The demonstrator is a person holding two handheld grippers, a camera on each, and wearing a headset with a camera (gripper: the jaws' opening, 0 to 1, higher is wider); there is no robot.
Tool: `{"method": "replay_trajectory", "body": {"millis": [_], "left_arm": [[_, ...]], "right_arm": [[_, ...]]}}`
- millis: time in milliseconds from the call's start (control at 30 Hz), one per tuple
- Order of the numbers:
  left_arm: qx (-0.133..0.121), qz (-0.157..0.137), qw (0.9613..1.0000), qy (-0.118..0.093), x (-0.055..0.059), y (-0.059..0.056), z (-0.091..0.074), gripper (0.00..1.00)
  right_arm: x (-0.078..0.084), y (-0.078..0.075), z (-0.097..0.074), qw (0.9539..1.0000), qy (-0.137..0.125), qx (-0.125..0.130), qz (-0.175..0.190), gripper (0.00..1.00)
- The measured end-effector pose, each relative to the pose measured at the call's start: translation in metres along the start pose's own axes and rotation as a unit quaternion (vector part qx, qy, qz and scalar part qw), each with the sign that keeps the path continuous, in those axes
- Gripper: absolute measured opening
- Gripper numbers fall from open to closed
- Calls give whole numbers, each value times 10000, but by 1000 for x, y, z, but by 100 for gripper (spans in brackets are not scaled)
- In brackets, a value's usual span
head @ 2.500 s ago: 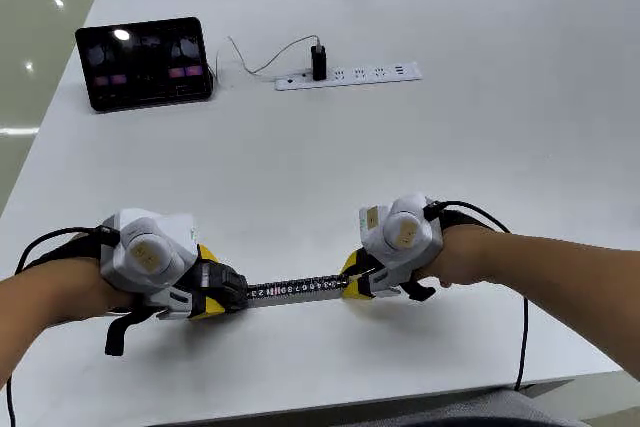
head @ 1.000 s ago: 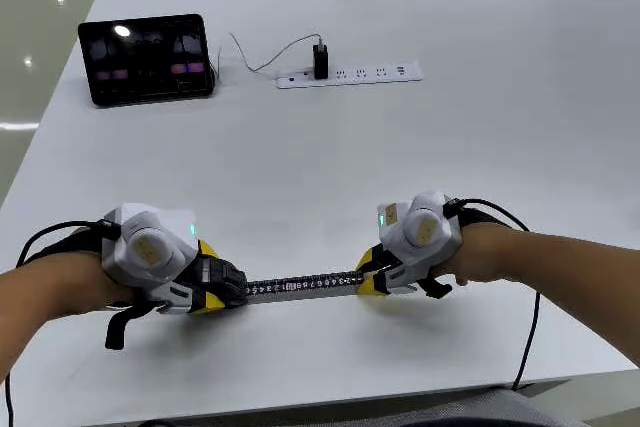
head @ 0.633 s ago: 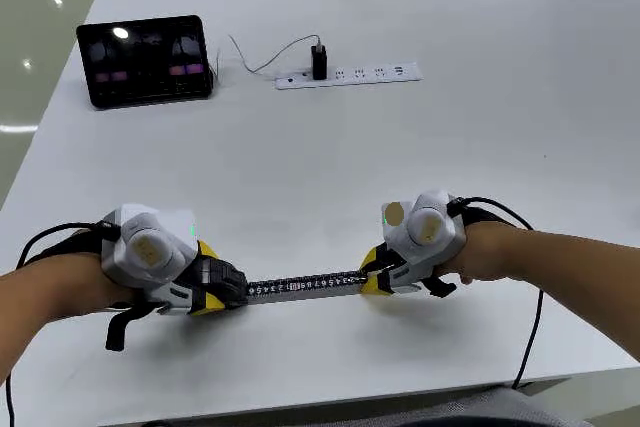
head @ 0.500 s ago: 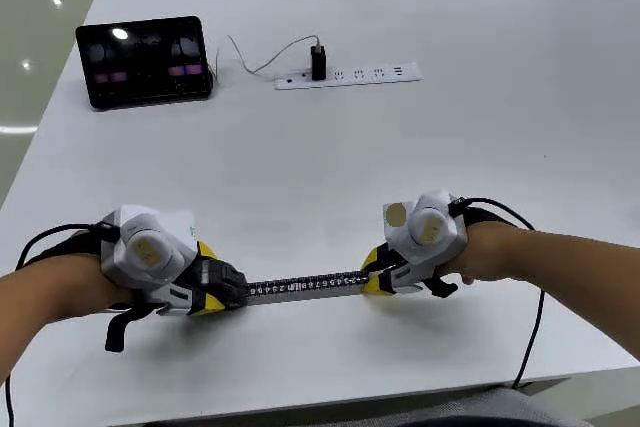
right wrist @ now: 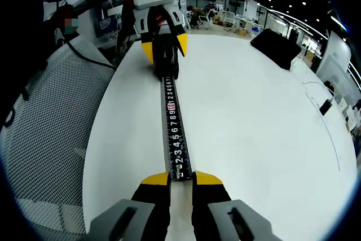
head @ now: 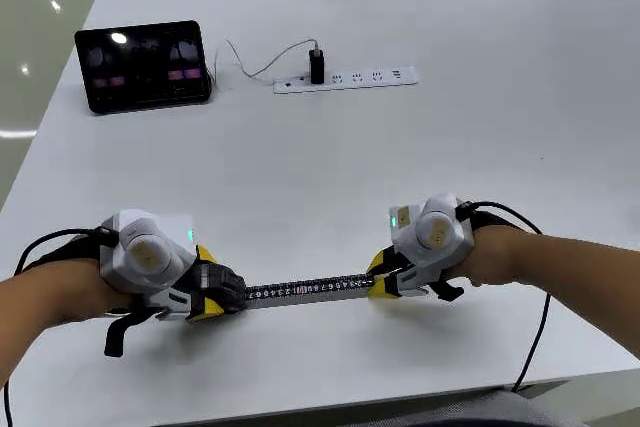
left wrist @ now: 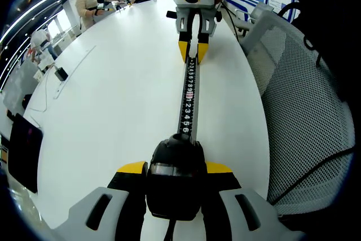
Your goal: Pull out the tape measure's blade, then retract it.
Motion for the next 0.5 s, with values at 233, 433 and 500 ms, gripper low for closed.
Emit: {"method": "replay_trajectory", "body": {"millis": [233, 433, 500], "left_arm": [[-4, -3, 10000, 3, 0, 0, 0, 32], [-5, -5, 10000, 7, 0, -1, 0, 32], [-8, -4, 10000, 7, 0, -1, 0, 32]], "right_arm": [[2, 0, -2, 10000, 12, 7, 12, 10], [4, -1, -3, 10000, 22, 9, 9, 10], [5, -2, -4, 10000, 25, 16, 14, 10]]}}
Point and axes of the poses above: the centre of the closed fingertips' face, and the gripper's own axes: z roughly forward along the fingers, y roughly to its left, x roughly out of its underside, the point moved 5 cm from there along -z, roughly backward along the fingers, and after that the axes turned 5 degrees about z, right-handed, at the moved point
